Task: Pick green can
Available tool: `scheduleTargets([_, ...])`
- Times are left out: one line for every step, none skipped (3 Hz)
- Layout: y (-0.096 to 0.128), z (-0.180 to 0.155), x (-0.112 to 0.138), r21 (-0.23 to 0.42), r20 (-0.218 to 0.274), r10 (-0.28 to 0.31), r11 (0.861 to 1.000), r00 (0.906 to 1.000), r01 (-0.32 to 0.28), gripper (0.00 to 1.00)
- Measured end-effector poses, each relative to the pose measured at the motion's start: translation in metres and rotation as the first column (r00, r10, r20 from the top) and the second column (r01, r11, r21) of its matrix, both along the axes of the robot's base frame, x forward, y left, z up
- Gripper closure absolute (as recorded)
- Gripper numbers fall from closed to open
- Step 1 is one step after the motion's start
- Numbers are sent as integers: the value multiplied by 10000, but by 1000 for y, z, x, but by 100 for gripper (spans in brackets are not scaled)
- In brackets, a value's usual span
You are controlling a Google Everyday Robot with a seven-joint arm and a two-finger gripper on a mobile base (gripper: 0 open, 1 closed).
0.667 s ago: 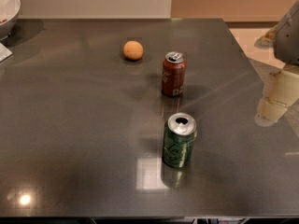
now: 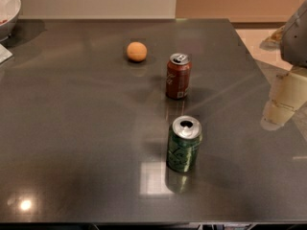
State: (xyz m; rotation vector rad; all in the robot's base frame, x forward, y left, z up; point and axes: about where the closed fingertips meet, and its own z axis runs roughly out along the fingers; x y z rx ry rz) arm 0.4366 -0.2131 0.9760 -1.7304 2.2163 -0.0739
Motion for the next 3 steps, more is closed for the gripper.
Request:
scheduleTargets([13, -11, -7, 639, -231, 466, 9969, 9986, -450, 0])
scheduleTargets([37, -32, -20, 1579, -624, 1170, 9818, 9912, -1059, 0])
scheduleTargets([61, -51, -35, 2407, -986, 1818, 9583, 9784, -1538, 0])
